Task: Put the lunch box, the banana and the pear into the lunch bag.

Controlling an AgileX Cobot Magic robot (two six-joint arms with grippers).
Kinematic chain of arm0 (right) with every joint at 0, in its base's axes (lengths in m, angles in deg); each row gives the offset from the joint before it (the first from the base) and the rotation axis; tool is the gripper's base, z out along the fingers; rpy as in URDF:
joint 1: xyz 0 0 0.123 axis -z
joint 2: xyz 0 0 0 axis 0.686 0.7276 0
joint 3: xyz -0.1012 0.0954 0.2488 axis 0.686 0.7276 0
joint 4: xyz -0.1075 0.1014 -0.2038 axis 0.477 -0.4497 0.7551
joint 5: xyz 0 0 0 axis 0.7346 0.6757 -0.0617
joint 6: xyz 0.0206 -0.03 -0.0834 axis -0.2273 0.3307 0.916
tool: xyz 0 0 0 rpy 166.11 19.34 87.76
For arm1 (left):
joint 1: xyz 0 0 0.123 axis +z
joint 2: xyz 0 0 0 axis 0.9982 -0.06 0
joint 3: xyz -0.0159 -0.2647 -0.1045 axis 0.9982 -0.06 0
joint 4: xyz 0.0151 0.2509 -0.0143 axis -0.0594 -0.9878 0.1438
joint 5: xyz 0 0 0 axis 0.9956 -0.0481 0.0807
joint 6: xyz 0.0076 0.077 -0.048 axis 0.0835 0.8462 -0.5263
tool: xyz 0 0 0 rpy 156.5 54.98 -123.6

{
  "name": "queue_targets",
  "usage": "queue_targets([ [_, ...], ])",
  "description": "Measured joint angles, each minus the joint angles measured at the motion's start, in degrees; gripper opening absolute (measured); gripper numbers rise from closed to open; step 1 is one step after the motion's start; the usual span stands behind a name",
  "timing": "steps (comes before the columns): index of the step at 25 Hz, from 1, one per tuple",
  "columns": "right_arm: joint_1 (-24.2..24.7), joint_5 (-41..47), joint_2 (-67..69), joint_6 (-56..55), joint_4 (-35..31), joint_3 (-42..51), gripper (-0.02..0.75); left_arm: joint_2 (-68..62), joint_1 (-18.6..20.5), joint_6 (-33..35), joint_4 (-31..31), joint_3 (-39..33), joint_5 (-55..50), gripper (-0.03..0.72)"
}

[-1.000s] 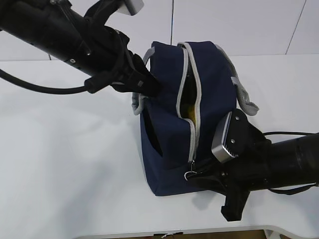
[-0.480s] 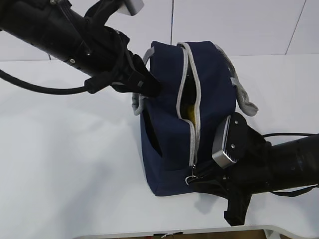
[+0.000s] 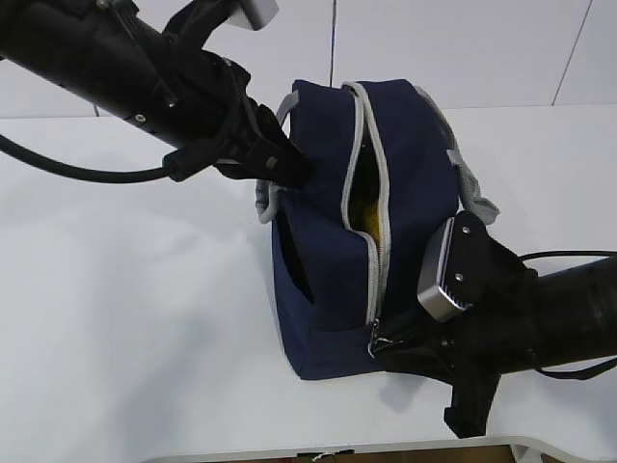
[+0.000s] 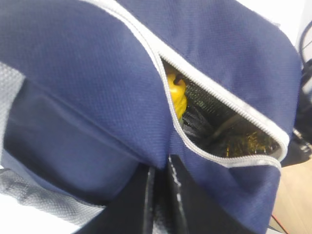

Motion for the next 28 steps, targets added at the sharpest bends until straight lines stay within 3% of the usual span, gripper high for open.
queue_targets([
  [11,0.0,-0.64,-5.46,-10.39,5.26,0.0,0.018,0.0,0.0,0.0,0.0,0.0,0.0,-0.003],
  [20,0.0,-0.86,-10.23,-23.51,14.18,0.0,0.018,0.0,0.0,0.0,0.0,0.0,0.0,-0.003],
  [28,0.0,1.57,-13.53,-27.6,14.9,-0.13,0.018,0.0,0.0,0.0,0.0,0.0,0.0,-0.003],
])
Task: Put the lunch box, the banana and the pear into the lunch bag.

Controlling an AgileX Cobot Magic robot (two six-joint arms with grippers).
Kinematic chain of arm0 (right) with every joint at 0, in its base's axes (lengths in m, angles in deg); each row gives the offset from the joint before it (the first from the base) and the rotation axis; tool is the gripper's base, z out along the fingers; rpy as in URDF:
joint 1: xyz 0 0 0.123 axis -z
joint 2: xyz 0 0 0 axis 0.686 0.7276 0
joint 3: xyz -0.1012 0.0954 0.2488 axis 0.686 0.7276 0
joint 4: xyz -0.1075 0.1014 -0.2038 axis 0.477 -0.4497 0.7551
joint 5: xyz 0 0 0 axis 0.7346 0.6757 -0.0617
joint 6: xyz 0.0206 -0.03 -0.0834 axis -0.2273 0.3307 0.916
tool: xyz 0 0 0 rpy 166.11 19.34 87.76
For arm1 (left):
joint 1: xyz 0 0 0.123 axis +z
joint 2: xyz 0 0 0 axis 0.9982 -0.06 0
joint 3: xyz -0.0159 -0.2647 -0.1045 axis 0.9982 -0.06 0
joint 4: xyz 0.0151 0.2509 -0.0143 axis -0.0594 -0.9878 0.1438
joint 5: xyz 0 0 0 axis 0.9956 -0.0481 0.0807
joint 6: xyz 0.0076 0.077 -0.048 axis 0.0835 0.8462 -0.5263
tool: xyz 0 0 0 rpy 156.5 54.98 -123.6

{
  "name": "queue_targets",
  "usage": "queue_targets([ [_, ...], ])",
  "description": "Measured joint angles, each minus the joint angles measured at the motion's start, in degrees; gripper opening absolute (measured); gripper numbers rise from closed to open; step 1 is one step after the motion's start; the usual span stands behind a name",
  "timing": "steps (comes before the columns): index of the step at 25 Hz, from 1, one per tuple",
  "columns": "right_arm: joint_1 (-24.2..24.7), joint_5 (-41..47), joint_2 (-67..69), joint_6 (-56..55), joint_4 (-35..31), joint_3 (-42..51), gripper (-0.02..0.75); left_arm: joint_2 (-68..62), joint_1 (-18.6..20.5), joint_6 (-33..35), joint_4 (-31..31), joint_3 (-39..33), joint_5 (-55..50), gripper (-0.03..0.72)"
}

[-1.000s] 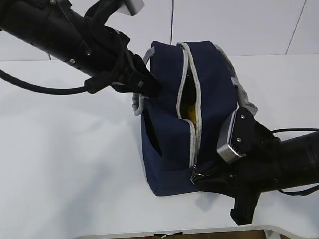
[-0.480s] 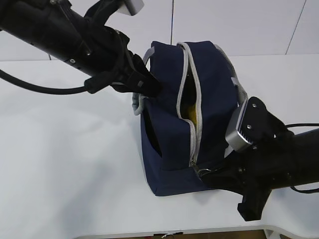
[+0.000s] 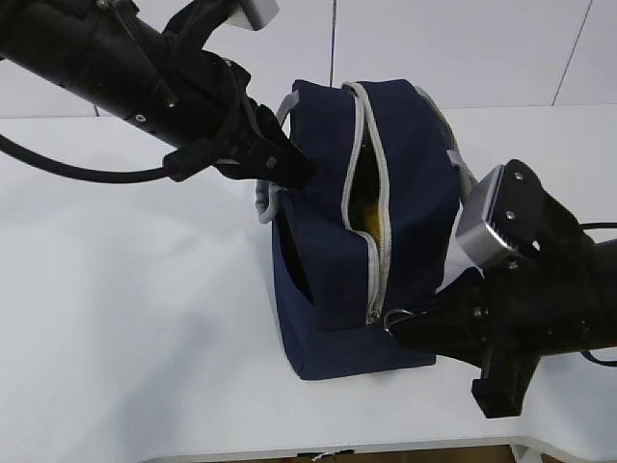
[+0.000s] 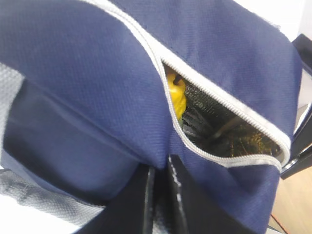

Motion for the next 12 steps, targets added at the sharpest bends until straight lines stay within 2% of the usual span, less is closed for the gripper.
queue_targets([
  [12,0.0,0.56,-2.2,-2.12,0.34,-1.25,0.018,0.0,0.0,0.0,0.0,0.0,0.0,0.001],
])
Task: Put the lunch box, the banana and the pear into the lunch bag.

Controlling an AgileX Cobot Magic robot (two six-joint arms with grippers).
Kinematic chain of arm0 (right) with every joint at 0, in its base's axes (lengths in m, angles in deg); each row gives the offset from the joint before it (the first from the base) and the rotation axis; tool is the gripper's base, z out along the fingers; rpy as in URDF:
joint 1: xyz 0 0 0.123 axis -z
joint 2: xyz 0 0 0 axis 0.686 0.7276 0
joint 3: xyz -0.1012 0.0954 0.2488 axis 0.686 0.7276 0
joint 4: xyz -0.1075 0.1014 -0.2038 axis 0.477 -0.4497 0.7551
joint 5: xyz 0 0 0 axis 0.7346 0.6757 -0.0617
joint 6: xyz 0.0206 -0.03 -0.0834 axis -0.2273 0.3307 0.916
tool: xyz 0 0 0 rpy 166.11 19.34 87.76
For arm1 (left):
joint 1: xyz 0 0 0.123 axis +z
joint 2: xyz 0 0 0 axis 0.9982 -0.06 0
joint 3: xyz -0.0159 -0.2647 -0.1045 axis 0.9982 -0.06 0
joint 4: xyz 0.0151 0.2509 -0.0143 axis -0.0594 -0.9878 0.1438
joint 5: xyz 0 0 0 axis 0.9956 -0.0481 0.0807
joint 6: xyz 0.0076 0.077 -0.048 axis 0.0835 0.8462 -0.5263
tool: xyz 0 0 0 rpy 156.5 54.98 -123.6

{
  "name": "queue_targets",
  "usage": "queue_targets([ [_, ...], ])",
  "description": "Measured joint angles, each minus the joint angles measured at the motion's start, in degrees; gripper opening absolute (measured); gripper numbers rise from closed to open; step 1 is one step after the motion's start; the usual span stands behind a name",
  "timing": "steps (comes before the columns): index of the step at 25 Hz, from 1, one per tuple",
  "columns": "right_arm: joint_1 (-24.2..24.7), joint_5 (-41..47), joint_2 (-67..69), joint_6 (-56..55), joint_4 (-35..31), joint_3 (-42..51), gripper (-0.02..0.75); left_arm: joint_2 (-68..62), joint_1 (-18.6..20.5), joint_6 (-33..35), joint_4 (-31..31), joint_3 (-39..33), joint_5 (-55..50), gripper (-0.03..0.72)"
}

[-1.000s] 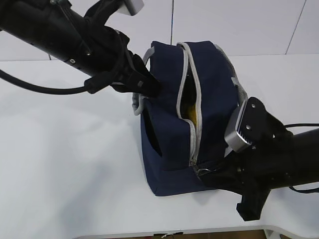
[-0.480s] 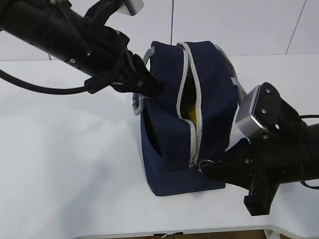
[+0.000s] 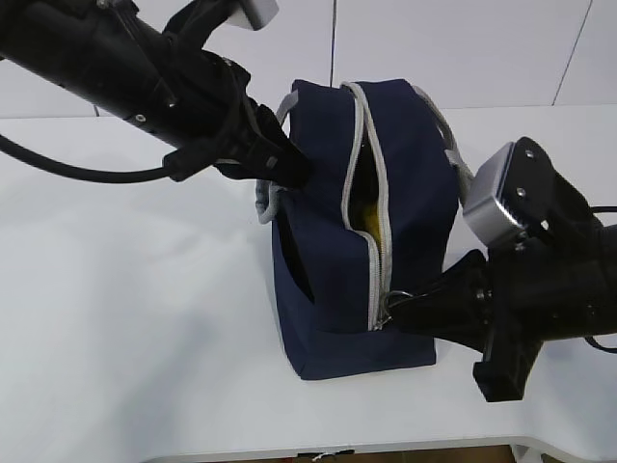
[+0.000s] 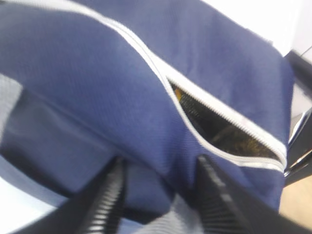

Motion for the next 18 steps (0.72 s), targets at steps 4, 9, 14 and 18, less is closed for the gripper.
queue_targets([
  [4,0.0,0.49,0.0,-0.08,0.09,0.0,0.018,0.0,0.0,0.0,0.51,0.0,0.0,0.119],
  [9,0.0,0.95,0.0,-0.13,0.09,0.0,0.018,1.09,0.0,0.0,2.12,0.0,0.11,0.384],
  [14,0.0,1.15,0.0,-0.22,0.09,0.0,0.018,3.84,0.0,0.0,2.21,0.0,-0.15,0.436],
  [18,0.0,1.15,-0.09,-1.04,0.09,0.0,0.018,6.68,0.0,0.0,2.21,0.0,-1.03,0.438],
])
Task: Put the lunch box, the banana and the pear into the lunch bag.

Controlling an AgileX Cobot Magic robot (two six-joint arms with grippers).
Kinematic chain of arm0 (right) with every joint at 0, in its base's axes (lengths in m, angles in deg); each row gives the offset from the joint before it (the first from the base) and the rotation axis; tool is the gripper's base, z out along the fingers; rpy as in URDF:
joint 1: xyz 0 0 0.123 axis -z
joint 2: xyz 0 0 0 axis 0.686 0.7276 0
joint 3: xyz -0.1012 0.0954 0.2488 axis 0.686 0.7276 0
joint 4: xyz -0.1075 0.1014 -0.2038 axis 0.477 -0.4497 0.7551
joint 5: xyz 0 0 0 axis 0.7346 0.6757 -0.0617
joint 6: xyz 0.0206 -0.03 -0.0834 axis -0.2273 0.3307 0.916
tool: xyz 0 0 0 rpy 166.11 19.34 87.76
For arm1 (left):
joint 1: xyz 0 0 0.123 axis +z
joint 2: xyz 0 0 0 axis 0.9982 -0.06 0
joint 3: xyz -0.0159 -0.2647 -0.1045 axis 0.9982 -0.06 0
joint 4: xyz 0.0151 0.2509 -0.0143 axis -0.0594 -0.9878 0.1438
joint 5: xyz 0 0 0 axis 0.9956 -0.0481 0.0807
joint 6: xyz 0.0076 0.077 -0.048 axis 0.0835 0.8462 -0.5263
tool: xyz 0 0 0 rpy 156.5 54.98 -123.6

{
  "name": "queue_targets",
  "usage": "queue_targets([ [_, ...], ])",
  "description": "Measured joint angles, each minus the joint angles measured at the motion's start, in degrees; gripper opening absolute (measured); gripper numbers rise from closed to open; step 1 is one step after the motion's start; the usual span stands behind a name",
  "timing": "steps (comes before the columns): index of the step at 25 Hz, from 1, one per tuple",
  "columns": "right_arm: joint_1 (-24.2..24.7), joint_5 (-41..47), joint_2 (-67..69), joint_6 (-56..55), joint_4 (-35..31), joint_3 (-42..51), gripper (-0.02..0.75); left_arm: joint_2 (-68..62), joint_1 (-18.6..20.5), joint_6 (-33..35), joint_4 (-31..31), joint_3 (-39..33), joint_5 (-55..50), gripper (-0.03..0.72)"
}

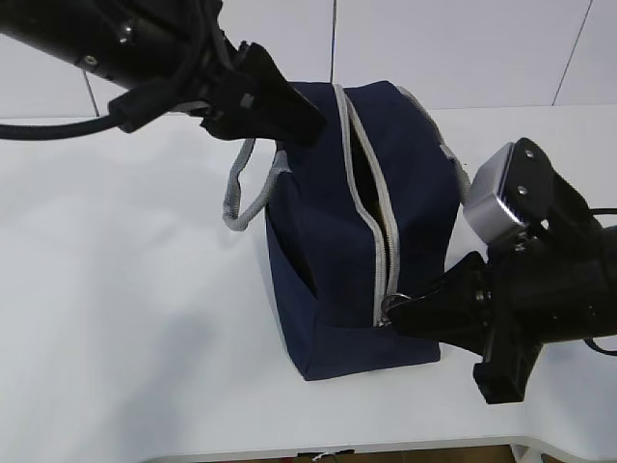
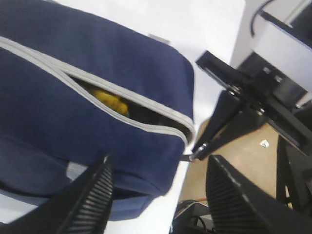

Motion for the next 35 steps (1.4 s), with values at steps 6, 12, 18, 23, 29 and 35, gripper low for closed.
queue_targets([
  [6,0.0,0.0,0.0,-0.24,0.0,0.0,0.018,1.58,0.95,-0.36,0.0,0.0,-6.8,0.438],
  [12,0.0,0.0,0.0,-0.37,0.0,0.0,0.018,4.09,0.94,-0.63,-2.05,0.0,-10.52,0.438],
  [18,0.0,0.0,0.0,-0.46,0.0,0.0,0.018,10.25,0.94,-9.01,-14.84,0.0,-14.88,0.435],
  [23,0.0,0.0,0.0,-0.46,0.0,0.0,0.018,13.52,0.94,-14.27,-21.87,0.0,-20.46,0.4],
  [29,0.0,0.02,0.0,-0.46,0.0,0.0,0.018,19.12,0.94,-15.11,-20.83,-7.06,-21.01,0.38],
  [35,0.0,0.12,0.0,-0.46,0.0,0.0,0.018,28.5,0.84,-15.23,-13.67,-20.04,-11.41,0.379],
])
